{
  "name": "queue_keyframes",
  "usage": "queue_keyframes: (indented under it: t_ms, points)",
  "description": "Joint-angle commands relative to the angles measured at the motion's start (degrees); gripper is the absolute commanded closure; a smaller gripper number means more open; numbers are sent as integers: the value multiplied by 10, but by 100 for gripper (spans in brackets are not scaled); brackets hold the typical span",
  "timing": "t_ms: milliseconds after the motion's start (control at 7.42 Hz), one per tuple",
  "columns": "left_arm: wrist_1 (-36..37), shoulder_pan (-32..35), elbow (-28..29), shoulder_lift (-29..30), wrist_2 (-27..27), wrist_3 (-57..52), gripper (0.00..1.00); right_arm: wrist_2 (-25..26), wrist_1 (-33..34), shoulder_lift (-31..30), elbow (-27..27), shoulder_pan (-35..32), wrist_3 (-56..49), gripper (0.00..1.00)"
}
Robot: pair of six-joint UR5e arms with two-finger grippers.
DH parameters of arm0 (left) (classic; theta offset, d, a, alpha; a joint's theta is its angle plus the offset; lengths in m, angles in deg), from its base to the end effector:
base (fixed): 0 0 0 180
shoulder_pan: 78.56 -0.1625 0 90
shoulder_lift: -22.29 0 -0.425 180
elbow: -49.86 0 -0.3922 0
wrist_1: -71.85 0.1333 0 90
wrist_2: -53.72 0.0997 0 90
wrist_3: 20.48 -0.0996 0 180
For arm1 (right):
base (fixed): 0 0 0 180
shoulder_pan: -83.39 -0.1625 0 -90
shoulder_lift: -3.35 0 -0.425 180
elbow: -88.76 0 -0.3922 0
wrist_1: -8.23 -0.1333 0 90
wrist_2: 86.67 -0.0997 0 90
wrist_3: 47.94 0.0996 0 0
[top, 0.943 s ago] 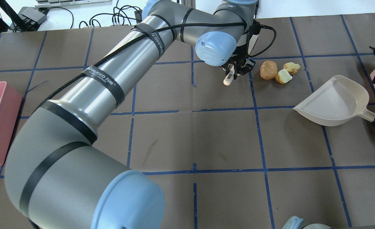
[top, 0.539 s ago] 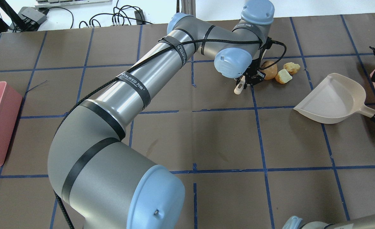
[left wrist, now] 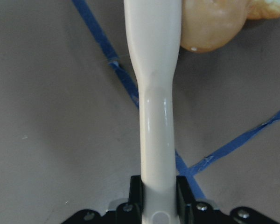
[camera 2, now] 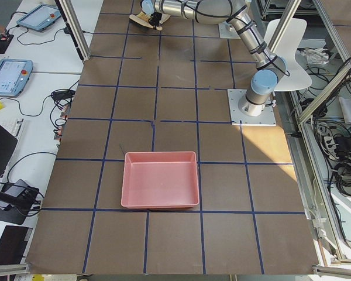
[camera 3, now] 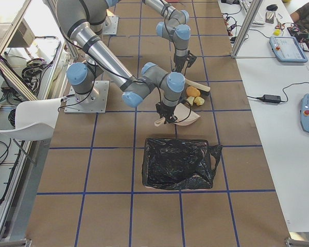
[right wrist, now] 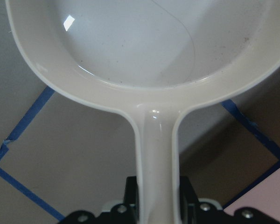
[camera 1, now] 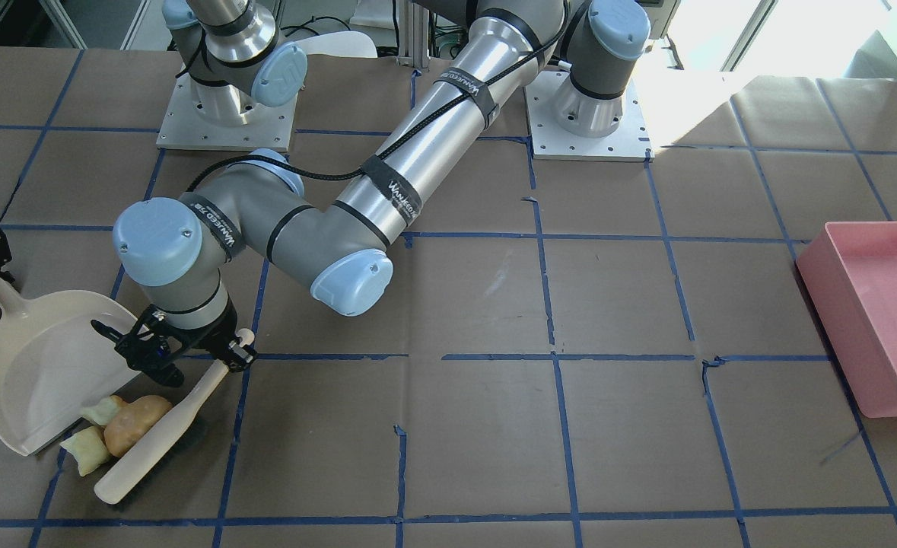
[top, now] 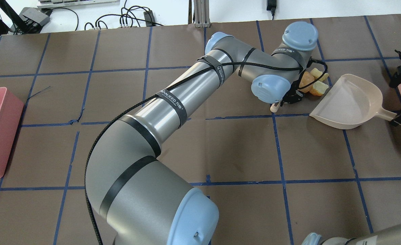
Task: Sweep and dump trash in nearest bin
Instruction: 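Sweep the potato and bread into the dustpan with the left-held brush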
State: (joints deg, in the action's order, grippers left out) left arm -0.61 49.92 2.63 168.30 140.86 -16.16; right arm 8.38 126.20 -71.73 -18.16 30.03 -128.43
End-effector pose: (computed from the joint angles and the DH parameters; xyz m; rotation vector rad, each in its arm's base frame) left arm -0.6316 -0.5723 0.2185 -0.9035 -2.9306 0.0793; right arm -0.2196 -0.5039 0.2606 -1.1712 2.8974 0.1727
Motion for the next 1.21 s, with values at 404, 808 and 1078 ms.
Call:
queue_keyframes:
  t_ms: [404, 808, 1078]
  points:
    - [-8, 79, 56, 33, 12, -32, 100, -12, 1, 2, 0, -15, 7, 93]
    - [-63, 95, 55, 16, 19, -34, 100, -28, 2, 5, -1, -15, 7, 93]
    - [-106, 95, 54, -11, 20, -41, 100, -37, 2, 5, 1, -13, 2, 95]
